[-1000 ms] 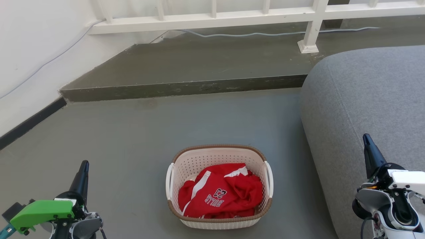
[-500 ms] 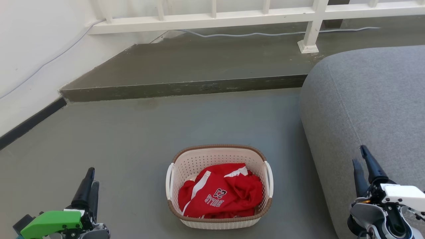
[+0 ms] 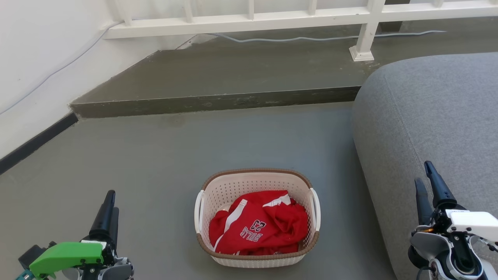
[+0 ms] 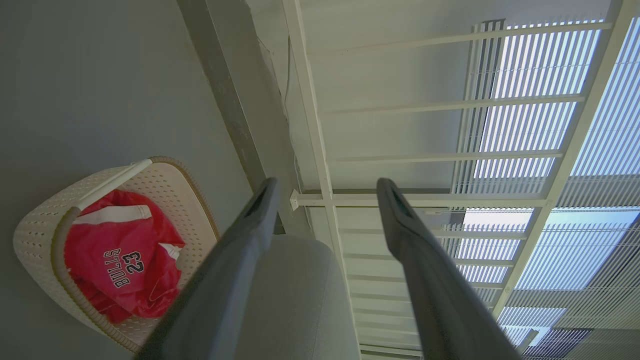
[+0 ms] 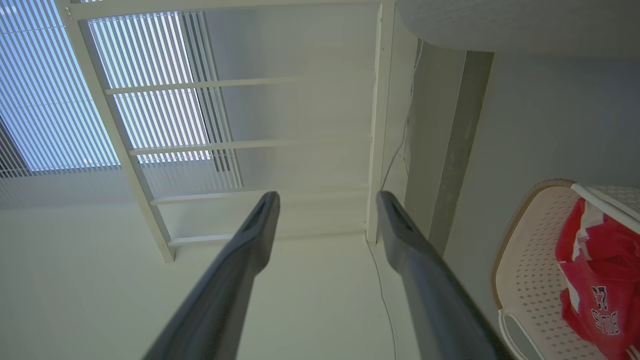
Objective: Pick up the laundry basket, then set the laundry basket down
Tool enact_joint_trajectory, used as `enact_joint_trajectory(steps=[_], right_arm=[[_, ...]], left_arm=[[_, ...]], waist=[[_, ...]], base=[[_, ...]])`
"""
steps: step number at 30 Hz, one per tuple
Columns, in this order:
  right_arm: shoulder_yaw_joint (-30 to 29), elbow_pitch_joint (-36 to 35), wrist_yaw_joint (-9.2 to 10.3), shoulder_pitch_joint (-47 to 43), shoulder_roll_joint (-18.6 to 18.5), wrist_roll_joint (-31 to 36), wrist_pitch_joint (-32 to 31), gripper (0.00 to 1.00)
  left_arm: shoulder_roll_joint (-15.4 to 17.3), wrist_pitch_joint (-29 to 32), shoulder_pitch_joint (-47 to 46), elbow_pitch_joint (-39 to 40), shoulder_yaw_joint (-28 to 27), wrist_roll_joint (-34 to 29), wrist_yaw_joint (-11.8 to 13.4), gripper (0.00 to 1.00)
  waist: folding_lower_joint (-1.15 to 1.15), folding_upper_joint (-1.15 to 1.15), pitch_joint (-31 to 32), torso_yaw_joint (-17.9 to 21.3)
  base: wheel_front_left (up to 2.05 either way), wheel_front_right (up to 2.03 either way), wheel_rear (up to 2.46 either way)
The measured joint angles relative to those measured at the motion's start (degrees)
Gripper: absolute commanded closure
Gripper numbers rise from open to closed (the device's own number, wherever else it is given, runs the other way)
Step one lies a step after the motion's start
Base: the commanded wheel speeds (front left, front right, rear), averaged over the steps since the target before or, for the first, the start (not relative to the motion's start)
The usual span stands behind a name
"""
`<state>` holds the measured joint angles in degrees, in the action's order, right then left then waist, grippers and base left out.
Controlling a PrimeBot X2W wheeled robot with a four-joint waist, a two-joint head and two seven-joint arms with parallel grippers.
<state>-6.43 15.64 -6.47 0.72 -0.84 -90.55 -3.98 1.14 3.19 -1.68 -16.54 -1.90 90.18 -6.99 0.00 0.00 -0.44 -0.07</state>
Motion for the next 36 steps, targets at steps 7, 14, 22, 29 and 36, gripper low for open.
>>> enact_joint_trajectory(steps=[7, 14, 22, 29, 36], right_arm=[[1.45, -1.78, 0.0, 0.23, -0.86, 2.68, 1.77, 0.0], [4.35, -3.56, -0.01, 0.51, -2.58, 7.27, 3.14, 0.0], [7.92, -4.69, -0.01, 1.2, -4.37, 12.83, 5.32, 0.0], [11.35, -5.42, -0.02, 1.41, -6.19, 18.5, 6.65, 0.0], [13.77, -5.7, -0.05, 2.53, -7.38, 24.35, 8.27, 0.0]], left_arm=[[0.25, -1.48, -0.09, 0.73, 1.68, -3.04, -0.01, 0.0], [1.71, -3.04, -0.2, 1.03, 3.33, -8.75, -0.01, 0.0], [1.74, -4.63, -0.85, 2.41, 3.76, -16.52, -0.01, 0.0], [1.94, -5.86, -1.44, 3.78, 5.25, -25.24, -0.01, 0.0], [2.33, -7.39, -1.99, 4.54, 6.79, -34.95, 0.07, 0.0]], waist=[[0.0, 0.0, -0.15, -0.01], [0.0, 0.0, -0.27, 0.03], [0.0, 0.0, -0.37, 0.05], [0.0, 0.0, -0.56, 0.06], [0.0, 0.0, -0.76, 0.07]], base=[[0.0, 0.0, 0.0], [0.0, 0.0, 0.0], [0.0, 0.0, 0.0], [0.0, 0.0, 0.0], [0.0, 0.0, 0.0]])
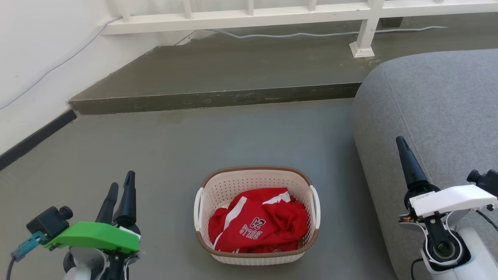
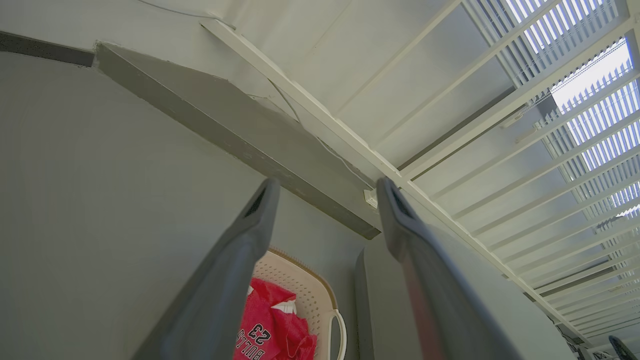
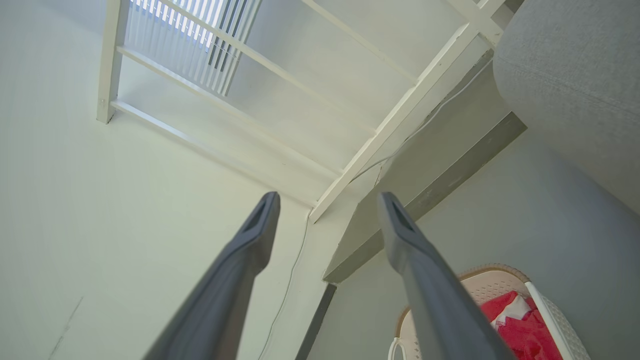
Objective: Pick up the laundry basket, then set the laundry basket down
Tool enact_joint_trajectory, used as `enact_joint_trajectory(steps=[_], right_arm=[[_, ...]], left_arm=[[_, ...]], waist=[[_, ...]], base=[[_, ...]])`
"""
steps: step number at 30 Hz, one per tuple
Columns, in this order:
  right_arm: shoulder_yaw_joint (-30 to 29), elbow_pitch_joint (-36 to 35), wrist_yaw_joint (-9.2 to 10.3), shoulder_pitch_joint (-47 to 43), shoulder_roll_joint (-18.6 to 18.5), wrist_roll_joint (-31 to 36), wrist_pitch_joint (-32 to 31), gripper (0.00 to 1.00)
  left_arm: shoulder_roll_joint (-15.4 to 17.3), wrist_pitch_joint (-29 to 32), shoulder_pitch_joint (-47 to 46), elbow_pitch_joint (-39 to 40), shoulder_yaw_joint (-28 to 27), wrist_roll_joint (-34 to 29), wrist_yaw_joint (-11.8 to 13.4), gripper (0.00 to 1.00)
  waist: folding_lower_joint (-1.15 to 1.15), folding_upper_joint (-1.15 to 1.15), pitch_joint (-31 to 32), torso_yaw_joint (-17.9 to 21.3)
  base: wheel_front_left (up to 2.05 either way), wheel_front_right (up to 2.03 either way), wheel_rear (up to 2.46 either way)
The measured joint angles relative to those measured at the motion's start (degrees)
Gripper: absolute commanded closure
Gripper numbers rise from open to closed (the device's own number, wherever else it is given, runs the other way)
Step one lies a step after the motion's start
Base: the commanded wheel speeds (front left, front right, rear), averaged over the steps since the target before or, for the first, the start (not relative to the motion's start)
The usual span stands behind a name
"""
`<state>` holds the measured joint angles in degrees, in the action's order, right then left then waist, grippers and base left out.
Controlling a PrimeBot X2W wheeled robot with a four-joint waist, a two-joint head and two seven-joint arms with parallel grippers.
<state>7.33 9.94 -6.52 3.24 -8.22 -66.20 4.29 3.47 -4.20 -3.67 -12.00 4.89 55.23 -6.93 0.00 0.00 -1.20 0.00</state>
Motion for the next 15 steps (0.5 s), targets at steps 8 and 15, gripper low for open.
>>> enact_joint_trajectory(steps=[8, 15], right_arm=[[0.47, -0.08, 0.02, 0.74, -1.14, 9.03, 1.33, 0.0], [1.46, -0.04, 0.42, 1.09, -1.38, 15.0, 2.69, 0.0]], left_arm=[[-0.07, -1.48, -0.05, 1.24, 1.64, -8.31, 1.68, 0.0], [-0.16, -2.68, -0.14, 1.71, 2.57, -14.37, 2.48, 0.0]], waist=[[0.0, 0.0, -0.07, 0.04], [0.0, 0.0, -0.12, 0.02]], base=[[0.0, 0.0, 0.0], [0.0, 0.0, 0.0]])
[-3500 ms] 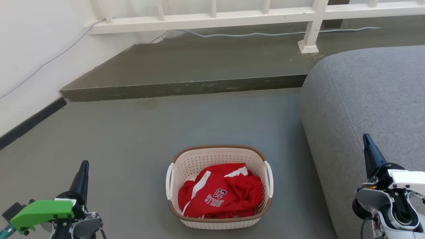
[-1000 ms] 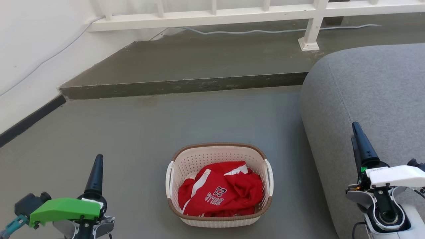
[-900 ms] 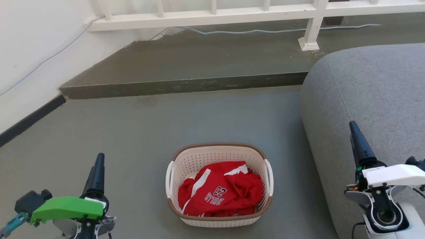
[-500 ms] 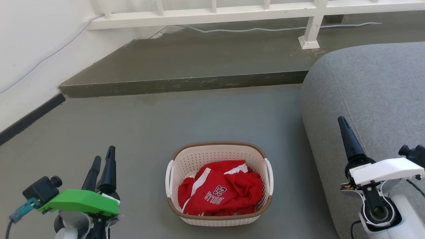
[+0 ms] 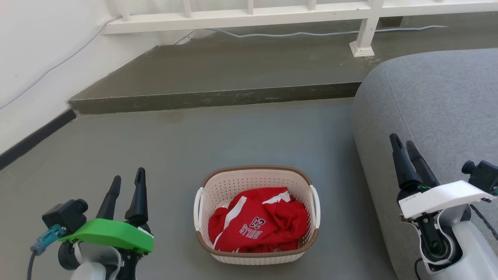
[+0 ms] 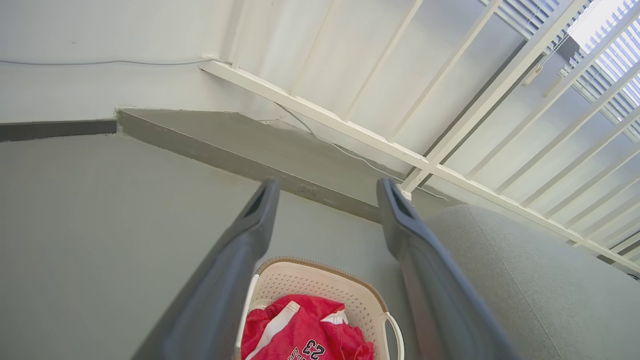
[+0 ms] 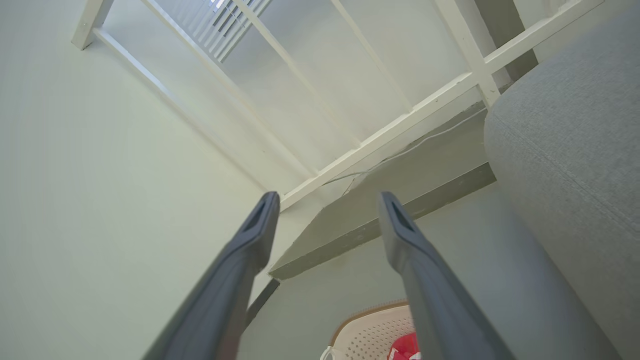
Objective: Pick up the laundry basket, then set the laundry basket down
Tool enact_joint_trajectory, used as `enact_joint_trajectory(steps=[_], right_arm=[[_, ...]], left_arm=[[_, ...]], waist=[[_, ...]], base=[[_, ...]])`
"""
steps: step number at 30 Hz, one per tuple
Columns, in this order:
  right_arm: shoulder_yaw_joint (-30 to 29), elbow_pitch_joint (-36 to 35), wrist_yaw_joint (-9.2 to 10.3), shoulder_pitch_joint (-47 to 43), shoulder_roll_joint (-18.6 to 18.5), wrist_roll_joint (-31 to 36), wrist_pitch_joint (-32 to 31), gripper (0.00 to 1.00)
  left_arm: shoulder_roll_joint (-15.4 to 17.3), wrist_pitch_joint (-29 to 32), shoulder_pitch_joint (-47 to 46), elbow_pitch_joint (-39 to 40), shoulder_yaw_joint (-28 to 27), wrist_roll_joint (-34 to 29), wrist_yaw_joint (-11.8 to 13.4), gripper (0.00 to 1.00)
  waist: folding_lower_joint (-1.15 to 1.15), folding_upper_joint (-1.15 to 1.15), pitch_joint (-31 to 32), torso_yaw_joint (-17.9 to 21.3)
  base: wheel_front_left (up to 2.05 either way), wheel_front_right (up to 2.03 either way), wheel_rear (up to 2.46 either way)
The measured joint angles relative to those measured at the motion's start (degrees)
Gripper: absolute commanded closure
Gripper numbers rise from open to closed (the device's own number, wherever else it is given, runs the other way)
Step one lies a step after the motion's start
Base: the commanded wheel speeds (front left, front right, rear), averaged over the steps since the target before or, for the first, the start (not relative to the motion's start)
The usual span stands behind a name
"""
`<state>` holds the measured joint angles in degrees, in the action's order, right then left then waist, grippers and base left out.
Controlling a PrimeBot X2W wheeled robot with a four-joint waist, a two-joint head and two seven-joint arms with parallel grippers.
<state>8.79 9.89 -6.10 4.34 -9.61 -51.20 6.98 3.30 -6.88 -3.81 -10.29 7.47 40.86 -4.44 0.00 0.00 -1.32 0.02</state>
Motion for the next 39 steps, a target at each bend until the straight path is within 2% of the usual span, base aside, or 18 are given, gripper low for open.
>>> enact_joint_trajectory(steps=[10, 35, 39], right_arm=[[2.23, 0.93, 1.66, 0.1, -0.74, 8.89, 1.74, 0.0], [6.83, 1.49, 1.67, 2.28, -0.91, 28.55, 7.25, 0.0], [6.84, 1.56, 1.66, 2.28, -0.91, 29.65, 7.36, 0.0]], left_arm=[[-0.26, -2.09, -0.02, 0.66, 1.72, -8.1, 1.01, 0.0], [-0.46, -7.54, -0.9, 3.12, 4.39, -28.22, 1.96, 0.0], [-0.49, -7.55, -0.91, 3.22, 4.58, -28.73, 1.96, 0.0]], waist=[[0.0, 0.0, -0.06, 0.04], [0.0, 0.0, -0.11, 0.39], [0.0, 0.0, -0.26, 0.41]], base=[[0.0, 0.0, 0.0], [0.0, 0.0, 0.0], [0.0, 0.0, 0.0]])
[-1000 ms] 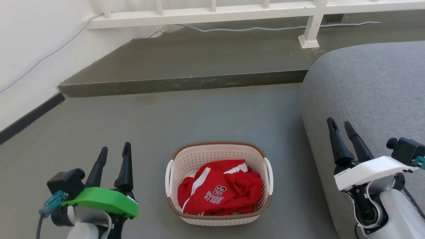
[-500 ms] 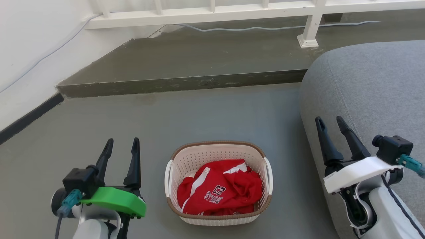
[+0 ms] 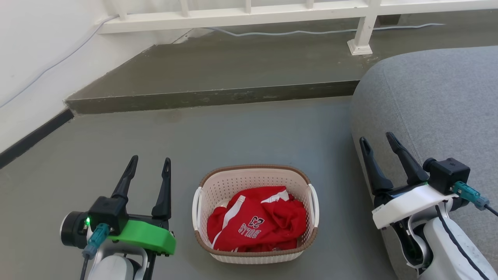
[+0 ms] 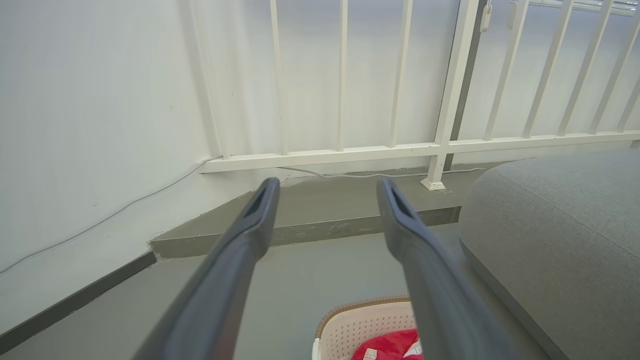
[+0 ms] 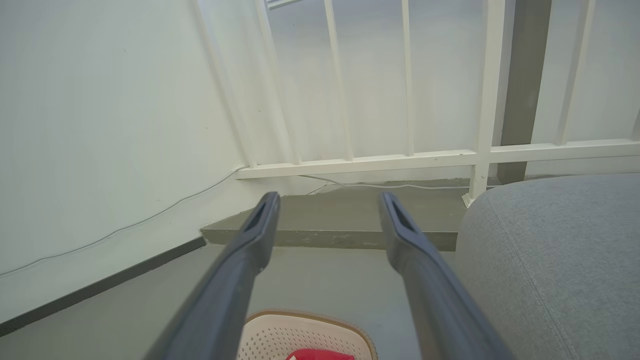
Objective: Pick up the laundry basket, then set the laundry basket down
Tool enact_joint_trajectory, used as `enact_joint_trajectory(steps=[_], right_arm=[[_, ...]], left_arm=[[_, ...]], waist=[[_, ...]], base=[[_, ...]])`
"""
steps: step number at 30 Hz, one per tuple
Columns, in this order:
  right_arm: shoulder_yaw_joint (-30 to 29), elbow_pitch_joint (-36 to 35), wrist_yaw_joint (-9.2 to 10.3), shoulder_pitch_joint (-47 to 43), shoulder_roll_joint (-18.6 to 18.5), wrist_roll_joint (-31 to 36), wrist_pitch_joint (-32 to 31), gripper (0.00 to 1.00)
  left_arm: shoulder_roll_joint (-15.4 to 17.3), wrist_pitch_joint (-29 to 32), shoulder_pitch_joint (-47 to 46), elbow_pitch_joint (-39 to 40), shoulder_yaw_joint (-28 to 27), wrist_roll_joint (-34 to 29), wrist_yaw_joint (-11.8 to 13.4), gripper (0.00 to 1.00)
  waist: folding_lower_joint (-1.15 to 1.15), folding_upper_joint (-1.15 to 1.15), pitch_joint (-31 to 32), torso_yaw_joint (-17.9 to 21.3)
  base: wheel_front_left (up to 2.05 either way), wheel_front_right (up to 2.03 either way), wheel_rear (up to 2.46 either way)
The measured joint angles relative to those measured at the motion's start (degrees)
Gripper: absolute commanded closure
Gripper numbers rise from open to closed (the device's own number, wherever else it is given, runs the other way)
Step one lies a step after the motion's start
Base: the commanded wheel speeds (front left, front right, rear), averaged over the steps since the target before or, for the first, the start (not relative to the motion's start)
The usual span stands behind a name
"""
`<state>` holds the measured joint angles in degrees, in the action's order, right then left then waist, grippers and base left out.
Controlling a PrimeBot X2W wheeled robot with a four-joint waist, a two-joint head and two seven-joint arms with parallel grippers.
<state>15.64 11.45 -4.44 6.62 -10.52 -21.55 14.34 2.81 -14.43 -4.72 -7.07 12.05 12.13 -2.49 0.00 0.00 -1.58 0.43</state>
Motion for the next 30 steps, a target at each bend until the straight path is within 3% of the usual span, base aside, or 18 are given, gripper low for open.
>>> enact_joint_trajectory(steps=[30], right_arm=[[-2.81, 1.47, -1.05, 0.93, 1.72, 0.47, 0.0, 0.0]], left_arm=[[-0.12, 0.0, -0.68, -0.38, -1.09, 0.74, 0.08, 0.0]], waist=[[0.0, 0.0, -4.89, 0.24]], base=[[0.0, 0.0, 0.0]])
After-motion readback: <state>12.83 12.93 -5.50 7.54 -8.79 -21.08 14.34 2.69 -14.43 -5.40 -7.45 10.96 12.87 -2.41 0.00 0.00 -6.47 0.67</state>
